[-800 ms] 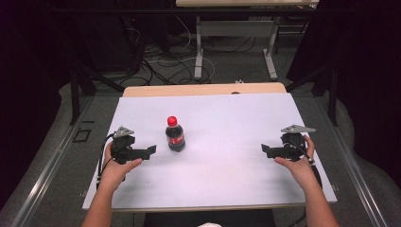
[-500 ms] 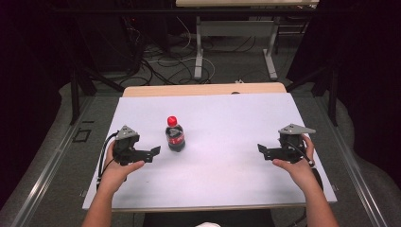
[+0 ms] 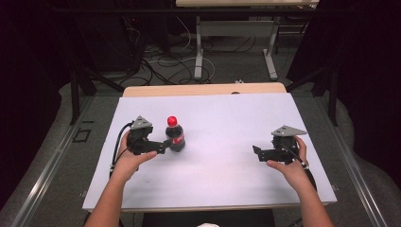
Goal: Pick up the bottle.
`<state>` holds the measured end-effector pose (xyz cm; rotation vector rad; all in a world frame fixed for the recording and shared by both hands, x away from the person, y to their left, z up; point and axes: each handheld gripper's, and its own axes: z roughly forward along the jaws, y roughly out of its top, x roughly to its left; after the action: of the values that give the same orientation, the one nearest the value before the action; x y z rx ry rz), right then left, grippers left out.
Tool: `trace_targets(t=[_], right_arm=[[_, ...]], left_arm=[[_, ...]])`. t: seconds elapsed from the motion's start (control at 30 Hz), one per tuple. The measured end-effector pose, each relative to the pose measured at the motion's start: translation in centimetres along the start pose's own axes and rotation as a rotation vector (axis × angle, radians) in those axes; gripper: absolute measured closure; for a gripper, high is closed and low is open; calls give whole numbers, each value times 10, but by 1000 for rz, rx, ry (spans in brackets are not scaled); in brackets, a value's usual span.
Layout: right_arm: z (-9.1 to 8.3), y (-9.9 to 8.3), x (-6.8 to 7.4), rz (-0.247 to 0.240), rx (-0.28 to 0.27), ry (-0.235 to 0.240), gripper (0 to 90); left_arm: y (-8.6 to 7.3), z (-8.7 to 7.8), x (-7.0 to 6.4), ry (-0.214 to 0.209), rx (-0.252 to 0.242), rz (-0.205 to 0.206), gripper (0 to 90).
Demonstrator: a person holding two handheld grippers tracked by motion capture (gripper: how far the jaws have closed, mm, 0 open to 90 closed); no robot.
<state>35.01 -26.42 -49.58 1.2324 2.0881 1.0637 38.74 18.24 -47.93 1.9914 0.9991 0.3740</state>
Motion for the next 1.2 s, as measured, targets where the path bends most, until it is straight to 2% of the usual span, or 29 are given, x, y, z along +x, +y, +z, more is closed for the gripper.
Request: trace_targets(t=[0.07,0.13,0.2,0.23,0.3,0.33,0.4,0.43,0.53,0.67,0.73,0.77,0.93,1.2], right_arm=[[1,0,1,5,-5,7,60],[2,0,3,-13,-7,2,64],[2,0,4,-10,-8,5,64],[2,-1,4,-7,-1,8,64],[4,-1,4,-24,-1,8,65],[4,-1,5,-15,-2,13,65],[4,-1,5,-16,3,4,68],[4,-2,5,-12,3,5,69],[4,-1,4,-14,1,4,70],[3,-2,4,-14,-4,2,75],[4,-2,4,-9,-4,4,78],[4,-2,4,-6,0,1,78],[6,-3,4,0,6,7,79],[6,-3,3,0,5,8,84]], left_arm=[[1,9,0,0,5,0,23],[2,18,-1,-4,10,0,32],[1,25,-2,11,26,20,46],[1,29,-3,26,17,18,65],[2,33,-4,21,20,28,98],[2,35,-5,27,6,24,101],[2,38,-5,20,11,30,124],[1,41,-6,28,-6,19,134],[1,47,-6,35,10,29,160],[-3,57,-6,18,40,28,167],[-4,58,-7,14,40,30,190],[-4,58,-8,26,45,39,199],[-5,56,-7,39,25,29,272],[-5,54,-10,56,21,76,293]])
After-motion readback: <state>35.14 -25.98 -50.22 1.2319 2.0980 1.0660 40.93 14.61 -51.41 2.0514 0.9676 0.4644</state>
